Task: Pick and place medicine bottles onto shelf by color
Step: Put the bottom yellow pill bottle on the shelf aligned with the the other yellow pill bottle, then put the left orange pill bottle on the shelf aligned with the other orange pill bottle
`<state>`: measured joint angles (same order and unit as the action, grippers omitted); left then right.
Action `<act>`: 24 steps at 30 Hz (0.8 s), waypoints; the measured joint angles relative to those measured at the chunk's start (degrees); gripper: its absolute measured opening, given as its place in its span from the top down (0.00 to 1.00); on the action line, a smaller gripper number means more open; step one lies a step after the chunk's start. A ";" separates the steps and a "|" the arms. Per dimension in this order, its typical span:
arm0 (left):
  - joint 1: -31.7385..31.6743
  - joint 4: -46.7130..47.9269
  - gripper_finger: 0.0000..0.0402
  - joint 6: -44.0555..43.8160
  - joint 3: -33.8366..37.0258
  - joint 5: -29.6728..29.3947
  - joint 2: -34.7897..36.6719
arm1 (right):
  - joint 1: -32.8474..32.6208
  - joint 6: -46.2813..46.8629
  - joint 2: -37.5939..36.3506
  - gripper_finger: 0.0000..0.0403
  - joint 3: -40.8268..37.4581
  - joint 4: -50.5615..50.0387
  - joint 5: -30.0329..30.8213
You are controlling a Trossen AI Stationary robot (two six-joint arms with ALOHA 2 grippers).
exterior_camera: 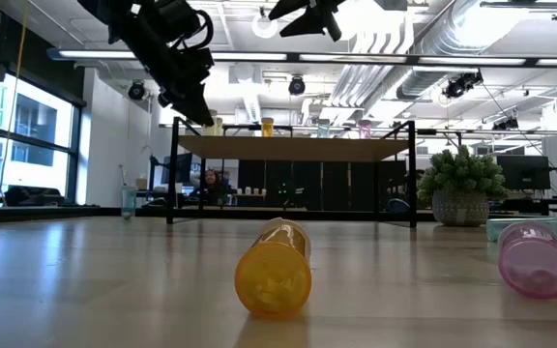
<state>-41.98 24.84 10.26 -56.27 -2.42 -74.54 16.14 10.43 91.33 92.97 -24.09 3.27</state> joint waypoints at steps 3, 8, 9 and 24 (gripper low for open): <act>0.02 -0.94 0.59 -0.01 -0.08 0.00 0.25 | 0.00 0.00 0.00 0.49 0.00 0.00 0.00; 0.00 -1.87 0.53 -0.02 -0.16 0.00 0.17 | 0.00 0.00 0.00 0.49 0.00 0.00 0.00; 0.00 -1.57 0.52 -0.05 -0.35 -0.07 0.17 | 0.00 0.00 0.00 0.49 0.00 0.00 0.00; 0.01 3.24 0.50 -0.15 -9.05 -2.78 0.26 | 0.00 0.00 0.00 0.49 0.00 0.00 0.00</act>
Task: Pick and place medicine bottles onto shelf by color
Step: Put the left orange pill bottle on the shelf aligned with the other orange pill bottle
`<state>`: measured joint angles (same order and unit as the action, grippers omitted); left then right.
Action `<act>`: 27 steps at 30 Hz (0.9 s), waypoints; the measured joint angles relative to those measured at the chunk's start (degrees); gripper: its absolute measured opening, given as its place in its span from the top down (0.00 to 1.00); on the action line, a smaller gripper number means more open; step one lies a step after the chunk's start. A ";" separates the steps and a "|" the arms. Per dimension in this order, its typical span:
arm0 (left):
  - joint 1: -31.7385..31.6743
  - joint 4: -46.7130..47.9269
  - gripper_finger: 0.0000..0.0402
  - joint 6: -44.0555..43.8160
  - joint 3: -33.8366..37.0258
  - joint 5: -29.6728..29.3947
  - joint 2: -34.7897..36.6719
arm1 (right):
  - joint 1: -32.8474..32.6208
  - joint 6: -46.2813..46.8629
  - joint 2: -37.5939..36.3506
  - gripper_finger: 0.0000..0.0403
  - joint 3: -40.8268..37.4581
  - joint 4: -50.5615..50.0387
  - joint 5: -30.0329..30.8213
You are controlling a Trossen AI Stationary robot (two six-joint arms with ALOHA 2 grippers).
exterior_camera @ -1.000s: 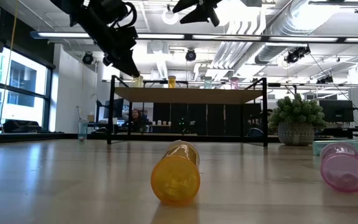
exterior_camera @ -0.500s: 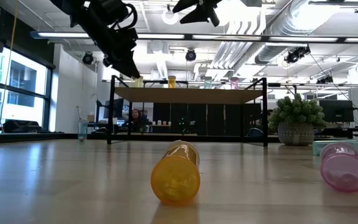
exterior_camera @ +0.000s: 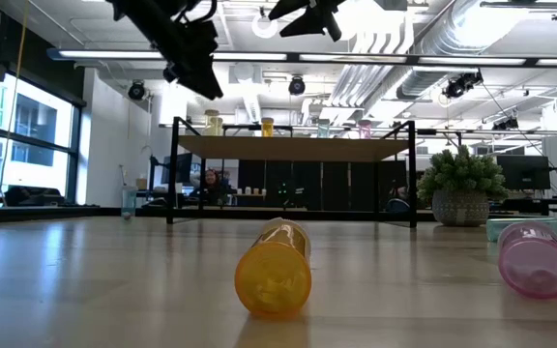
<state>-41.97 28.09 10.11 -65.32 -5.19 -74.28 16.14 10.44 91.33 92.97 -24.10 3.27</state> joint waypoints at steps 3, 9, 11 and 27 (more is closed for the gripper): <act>-0.03 1.82 0.50 0.06 -2.45 -0.21 0.00 | 0.00 0.00 0.00 0.49 0.00 0.00 0.00; -0.01 7.56 0.50 0.10 -7.98 -0.63 0.02 | -0.01 0.00 0.00 0.49 -0.02 -0.09 -0.01; -0.01 10.59 0.50 0.13 -10.00 -0.61 0.02 | -0.06 0.00 0.00 0.49 -0.02 -0.60 -0.16; 0.01 23.13 0.50 -3.72 -17.00 1.36 11.61 | -3.07 1.55 0.00 0.49 -0.04 -4.52 -0.90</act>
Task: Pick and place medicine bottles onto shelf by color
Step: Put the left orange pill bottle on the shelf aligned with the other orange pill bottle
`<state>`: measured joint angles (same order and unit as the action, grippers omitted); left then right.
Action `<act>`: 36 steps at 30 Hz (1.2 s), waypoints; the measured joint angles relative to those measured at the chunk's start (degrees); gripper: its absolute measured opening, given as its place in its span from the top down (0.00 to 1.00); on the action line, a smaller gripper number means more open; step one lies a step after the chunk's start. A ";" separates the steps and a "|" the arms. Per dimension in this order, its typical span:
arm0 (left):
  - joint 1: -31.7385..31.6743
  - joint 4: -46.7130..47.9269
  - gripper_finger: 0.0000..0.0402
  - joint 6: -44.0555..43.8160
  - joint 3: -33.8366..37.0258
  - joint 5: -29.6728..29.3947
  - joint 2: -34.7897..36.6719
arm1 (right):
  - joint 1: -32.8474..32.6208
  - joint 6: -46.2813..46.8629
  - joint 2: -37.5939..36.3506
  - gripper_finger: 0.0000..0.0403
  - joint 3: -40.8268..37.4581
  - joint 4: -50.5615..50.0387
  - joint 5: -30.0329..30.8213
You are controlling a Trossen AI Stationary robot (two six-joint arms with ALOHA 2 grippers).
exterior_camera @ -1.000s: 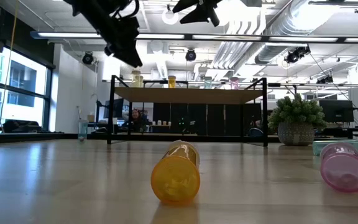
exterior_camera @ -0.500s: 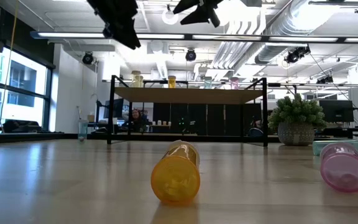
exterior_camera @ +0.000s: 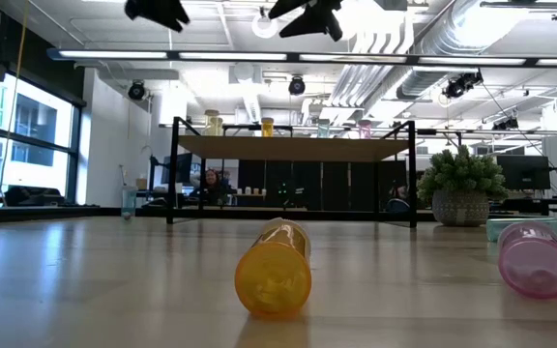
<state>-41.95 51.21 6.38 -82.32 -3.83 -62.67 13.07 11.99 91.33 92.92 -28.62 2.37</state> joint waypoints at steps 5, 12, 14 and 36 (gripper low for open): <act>0.46 0.89 0.50 -3.40 3.26 2.05 5.25 | -1.27 0.00 0.00 0.49 0.02 -0.11 0.02; 3.61 -5.06 0.50 -11.45 18.19 2.20 14.55 | -3.22 0.00 0.00 0.49 0.01 -1.62 0.00; 4.64 -6.55 0.50 -13.70 21.69 2.23 16.89 | -3.86 0.77 0.00 0.49 0.02 -2.81 -0.02; 23.07 -17.76 0.50 -21.96 34.99 3.13 26.37 | -15.96 25.63 0.58 0.49 0.00 -19.12 6.13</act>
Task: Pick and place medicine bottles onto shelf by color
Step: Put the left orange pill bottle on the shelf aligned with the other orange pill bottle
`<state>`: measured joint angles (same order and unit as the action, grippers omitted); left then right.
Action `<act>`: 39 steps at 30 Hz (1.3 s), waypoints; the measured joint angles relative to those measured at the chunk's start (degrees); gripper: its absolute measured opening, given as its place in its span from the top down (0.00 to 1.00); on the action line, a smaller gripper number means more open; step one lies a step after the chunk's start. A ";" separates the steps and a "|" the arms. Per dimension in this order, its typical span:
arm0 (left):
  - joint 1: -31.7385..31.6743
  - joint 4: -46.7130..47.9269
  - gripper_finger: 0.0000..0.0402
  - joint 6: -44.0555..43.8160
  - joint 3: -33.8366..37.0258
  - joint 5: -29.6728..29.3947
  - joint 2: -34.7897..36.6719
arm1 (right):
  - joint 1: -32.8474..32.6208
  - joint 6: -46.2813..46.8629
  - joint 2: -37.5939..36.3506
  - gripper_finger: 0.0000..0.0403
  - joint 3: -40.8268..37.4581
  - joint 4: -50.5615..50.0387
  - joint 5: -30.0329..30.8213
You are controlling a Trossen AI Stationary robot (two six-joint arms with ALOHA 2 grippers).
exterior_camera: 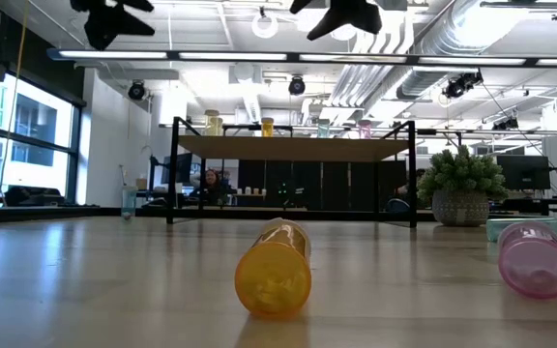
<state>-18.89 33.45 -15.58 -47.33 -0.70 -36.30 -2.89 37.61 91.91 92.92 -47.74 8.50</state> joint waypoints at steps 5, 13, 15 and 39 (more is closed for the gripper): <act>3.58 -0.84 0.50 -0.42 0.00 3.80 -0.03 | -3.41 10.50 1.49 0.49 -0.04 -1.84 0.10; 7.58 -0.85 0.50 2.00 0.00 4.14 -0.05 | -10.39 29.10 4.60 0.49 -0.07 -11.57 6.26; 8.28 -0.83 0.50 2.27 0.00 4.15 -0.05 | -11.95 33.74 5.49 0.49 -0.07 -14.71 6.99; 10.10 2.29 0.50 3.79 0.04 5.59 -1.28 | -27.48 53.81 6.89 0.49 -0.07 -35.35 9.78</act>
<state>-8.78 35.74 -11.79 -47.29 4.89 -37.59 -30.37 91.43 98.80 92.86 -83.09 18.28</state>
